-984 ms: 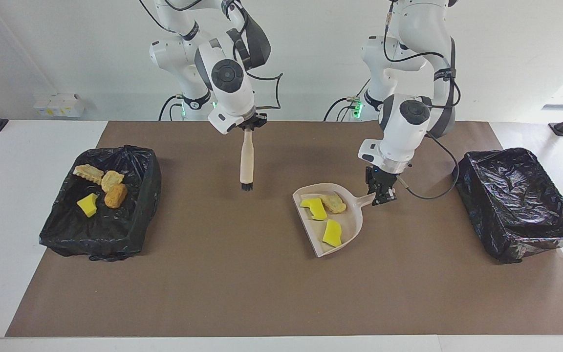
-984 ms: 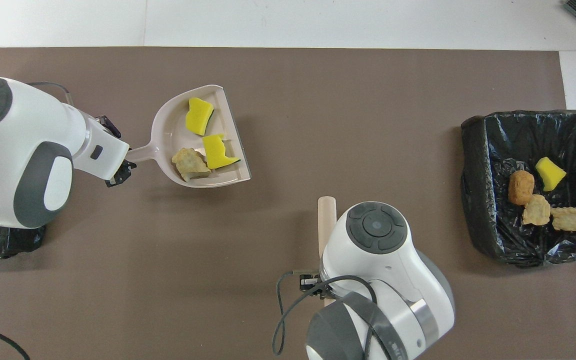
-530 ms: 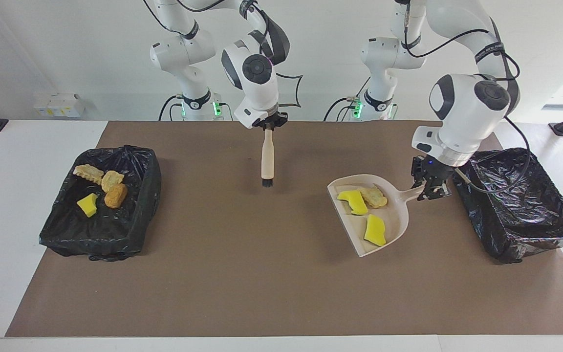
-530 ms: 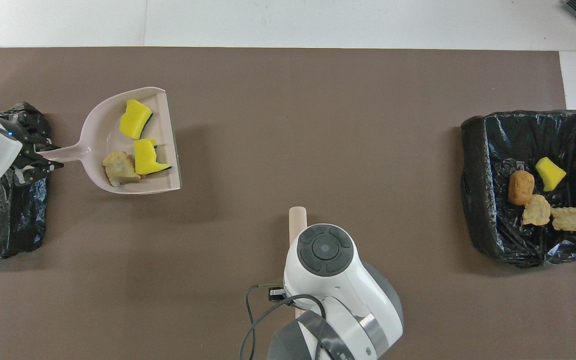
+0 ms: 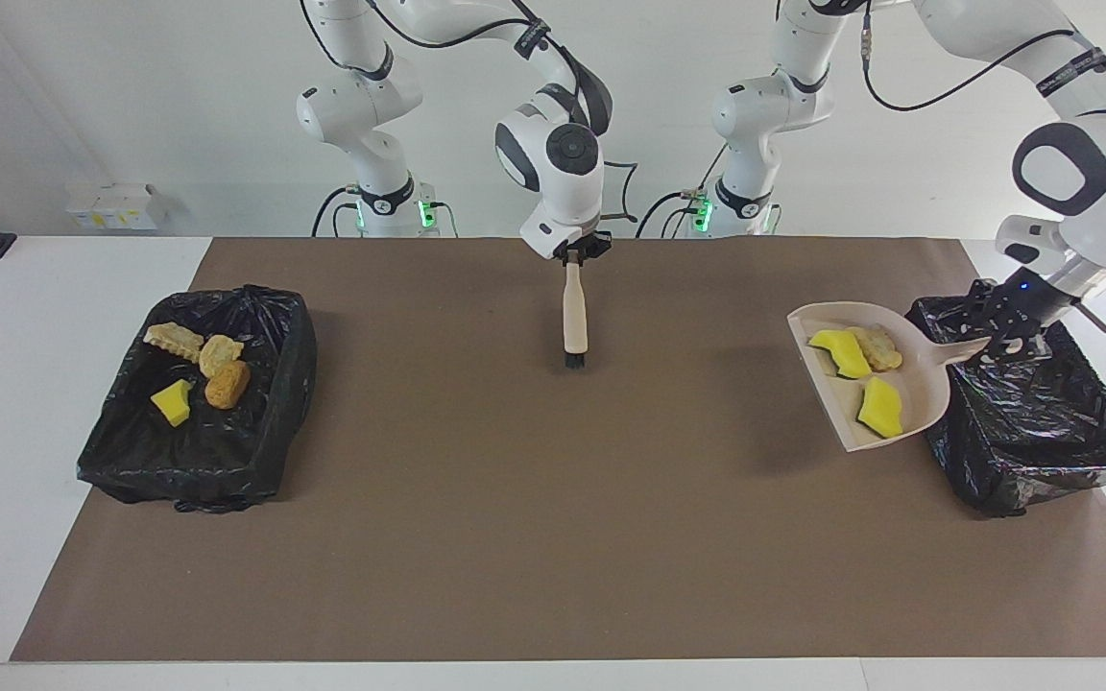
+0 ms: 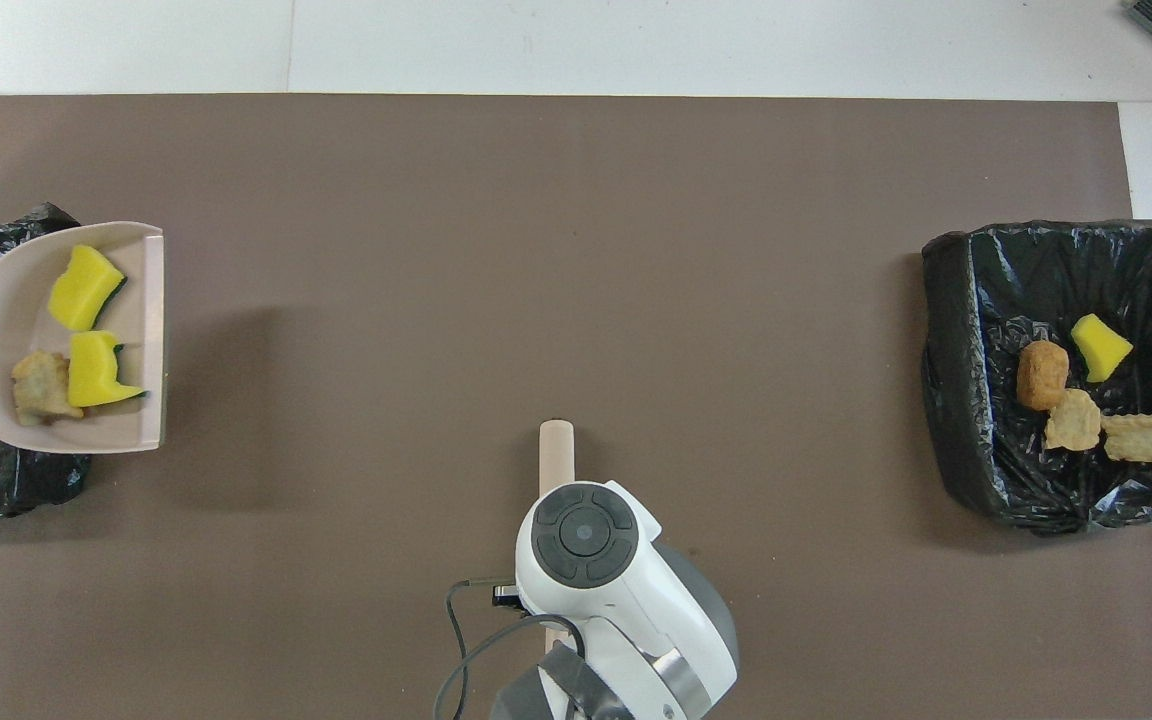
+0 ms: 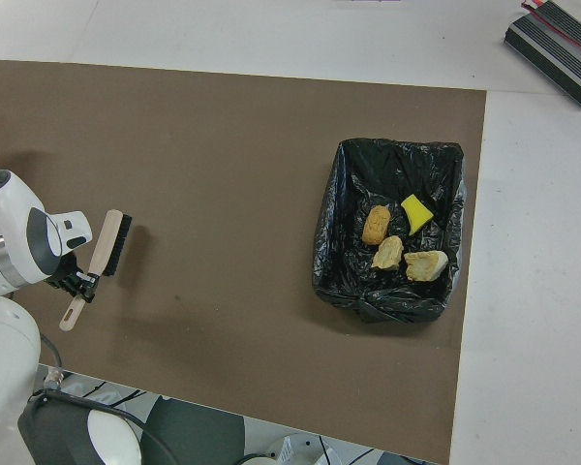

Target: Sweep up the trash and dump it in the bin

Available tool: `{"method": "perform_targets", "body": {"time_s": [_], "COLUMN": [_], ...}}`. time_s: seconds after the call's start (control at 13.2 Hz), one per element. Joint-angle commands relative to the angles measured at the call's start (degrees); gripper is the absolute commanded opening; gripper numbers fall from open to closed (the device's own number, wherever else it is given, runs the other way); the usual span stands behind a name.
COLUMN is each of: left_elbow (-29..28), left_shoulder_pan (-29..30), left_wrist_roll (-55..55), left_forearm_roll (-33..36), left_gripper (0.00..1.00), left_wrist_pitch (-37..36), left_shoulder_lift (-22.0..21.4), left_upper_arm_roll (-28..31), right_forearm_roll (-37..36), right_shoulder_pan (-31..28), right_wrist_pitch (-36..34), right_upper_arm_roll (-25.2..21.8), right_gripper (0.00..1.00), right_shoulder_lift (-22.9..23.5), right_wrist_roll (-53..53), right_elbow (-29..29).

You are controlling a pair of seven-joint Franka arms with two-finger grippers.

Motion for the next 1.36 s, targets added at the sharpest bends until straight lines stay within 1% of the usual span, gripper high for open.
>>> {"method": "perform_targets", "body": {"time_s": [0.0, 0.08, 0.23, 0.3, 0.45, 0.53, 0.61, 0.68, 0.76, 0.83, 0.98, 1.06, 1.14, 1.21, 1.29], "left_elbow": [6.18, 8.98, 16.62, 17.52, 17.36, 16.14, 14.21, 13.41, 12.62, 12.43, 9.99, 7.80, 5.25, 2.70, 1.37], "left_shoulder_pan": [6.20, 6.83, 9.38, 9.48, 8.52, 7.47, 5.11, 4.13, 2.55, 0.79, -1.93, -2.38, -3.00, -3.87, -4.84], "left_wrist_roll": [6.40, 6.76, 6.77, 6.77, 6.50, 5.98, 5.10, 3.01, -1.02, -4.01, -10.42, -14.64, -17.90, -19.58, -20.12], "left_forearm_roll": [2.39, 4.84, 9.59, 11.88, 18.19, 22.05, 25.57, 30.39, 35.66, 40.41, 50.96, 56.06, 60.63, 65.55, 69.60], "left_gripper": [0.00, 0.00, 0.00, 0.00, 0.00, 0.00, 0.00, 0.00, 0.00, 0.00, 0.00, 0.00, 0.00, 0.00, 0.00], "left_wrist_pitch": [-1.88, -1.70, -2.31, -1.09, 3.03, 5.31, 6.29, 6.56, 6.57, 6.22, 5.60, 6.12, 6.48, 6.83, 6.92], "left_shoulder_lift": [2.79, 4.20, 8.24, 8.86, 9.05, 8.96, 8.35, 8.08, 7.90, 7.56, 5.89, 4.32, 2.73, 1.24, -0.08], "left_upper_arm_roll": [-0.43, -0.43, -0.43, -0.43, -0.43, -0.43, -0.43, -0.43, -0.43, -0.43, -0.43, -0.43, -0.43, -0.43, -0.52], "right_forearm_roll": [0.26, 0.08, 0.08, 0.08, 0.26, 0.26, 0.26, 0.26, 0.26, 0.26, 0.34, 0.26, 0.17, -0.09, -0.36], "right_shoulder_pan": [0.97, 0.88, 0.88, 0.79, 0.44, 0.18, 0.09, -0.09, -0.09, -0.44, -1.32, -1.41, -1.41, -1.41, -1.49], "right_wrist_pitch": [0.57, -0.30, -0.49, -0.40, 0.31, 0.39, 0.31, 0.48, 1.18, 1.45, 1.19, 1.18, 0.92, 0.75, 0.66], "right_upper_arm_roll": [-0.03, -0.12, -0.12, -0.12, -0.12, -0.12, -0.12, -0.12, -0.12, -0.12, -0.03, -0.03, -0.12, -0.12, -0.38], "right_gripper": [0.00, 0.00, 0.00, 0.00, 0.00, 0.00, 0.00, 0.00, 0.00, 0.00, 0.19, 0.40, 0.67, 1.00, 1.00], "right_shoulder_lift": [2.57, 2.39, 2.83, 2.92, 3.36, 3.36, 3.36, 3.71, 4.84, 5.03, 5.47, 5.47, 5.55, 5.82, 5.82], "right_wrist_roll": [0.87, 0.87, 0.95, 0.95, 0.87, 0.60, 0.17, 0.08, 0.07, -0.10, -0.19, -0.45, -1.41, -2.20, -2.30], "right_elbow": [2.09, 1.92, 1.39, 1.39, 1.39, 1.30, 1.30, 1.30, 1.30, 1.30, 2.00, 2.00, 2.26, 2.70, 3.14]}}
